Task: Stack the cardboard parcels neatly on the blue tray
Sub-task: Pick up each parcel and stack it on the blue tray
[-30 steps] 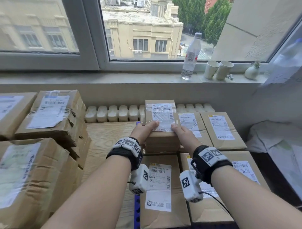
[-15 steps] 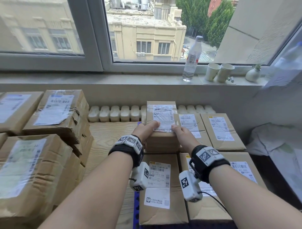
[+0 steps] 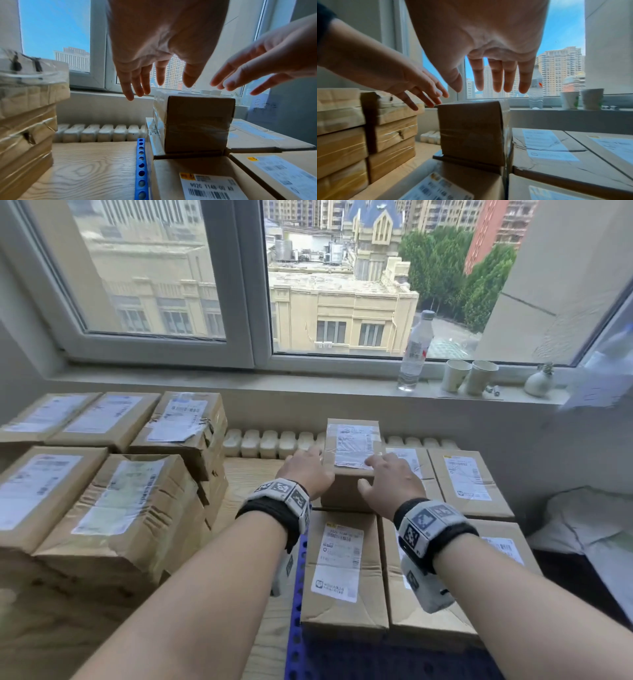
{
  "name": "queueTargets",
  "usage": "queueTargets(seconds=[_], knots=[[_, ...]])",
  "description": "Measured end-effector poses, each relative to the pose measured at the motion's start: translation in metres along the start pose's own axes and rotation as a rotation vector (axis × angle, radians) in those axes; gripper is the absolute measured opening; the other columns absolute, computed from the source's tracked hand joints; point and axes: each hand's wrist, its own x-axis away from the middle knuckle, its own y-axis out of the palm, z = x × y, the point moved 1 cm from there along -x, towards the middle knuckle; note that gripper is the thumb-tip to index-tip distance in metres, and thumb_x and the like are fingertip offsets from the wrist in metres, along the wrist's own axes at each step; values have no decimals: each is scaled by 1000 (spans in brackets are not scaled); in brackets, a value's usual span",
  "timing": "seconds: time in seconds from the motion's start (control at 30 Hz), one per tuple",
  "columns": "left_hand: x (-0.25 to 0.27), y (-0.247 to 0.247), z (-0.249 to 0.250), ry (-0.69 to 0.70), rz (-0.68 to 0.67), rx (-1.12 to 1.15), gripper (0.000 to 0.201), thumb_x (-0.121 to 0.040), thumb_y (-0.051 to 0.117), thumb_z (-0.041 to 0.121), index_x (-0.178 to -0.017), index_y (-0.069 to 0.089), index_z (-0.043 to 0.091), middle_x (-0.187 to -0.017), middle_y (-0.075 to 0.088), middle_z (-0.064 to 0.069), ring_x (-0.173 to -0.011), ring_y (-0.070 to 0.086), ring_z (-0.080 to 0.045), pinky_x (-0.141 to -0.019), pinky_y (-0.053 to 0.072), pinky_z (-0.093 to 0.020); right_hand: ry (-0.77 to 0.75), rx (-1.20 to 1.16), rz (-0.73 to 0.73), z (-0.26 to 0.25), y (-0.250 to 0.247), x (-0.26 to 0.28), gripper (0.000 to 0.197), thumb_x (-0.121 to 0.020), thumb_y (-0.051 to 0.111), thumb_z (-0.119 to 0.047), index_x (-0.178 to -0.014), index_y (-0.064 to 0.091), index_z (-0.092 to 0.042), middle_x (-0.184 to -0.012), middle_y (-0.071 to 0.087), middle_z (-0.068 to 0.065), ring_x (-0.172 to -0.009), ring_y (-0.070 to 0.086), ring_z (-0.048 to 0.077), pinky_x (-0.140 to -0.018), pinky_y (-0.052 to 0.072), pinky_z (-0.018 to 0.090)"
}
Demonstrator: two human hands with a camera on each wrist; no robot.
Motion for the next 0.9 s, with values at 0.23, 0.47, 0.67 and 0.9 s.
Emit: queueTargets(seconds=[0.23,0.47,0.67,0.9], knots=[[62,-21,-24,-39,66,-39,50,-94,42,22,-144,40,17,-146,43,-9,-131,45,-27,-107,40,-44,-113,30,-21,-33,-1,41,39,-94,50,-39,-126,58,-19,-123,58,6,-116,53,25,-94,49,40],[120,-67,-53,-59,242,-45,36,-96,44,21,-130,55,18,-133,56,-7,-119,53,-25,-99,45,-39,-228,28,-35,-87,-9,71,36,-93,47,-38,-119,63,-19,-116,64,2,-104,59,21,-88,51,37],[158,-113,-99,-96,351,-31,34,-95,42,20,-125,58,21,-129,58,-6,-116,55,-25,-95,47,-39,-317,46,-21,-153,-9,94,34,-91,48,-39,-116,63,-20,-115,65,2,-105,58,21,-86,50,36],[196,-163,-165,-141,406,-18,32,-97,44,25,-124,59,21,-126,60,-6,-114,55,-25,-95,48,-39,-382,15,-9,-242,7,118,33,-95,50,-39,-116,65,-19,-115,66,3,-101,60,20,-80,47,32]])
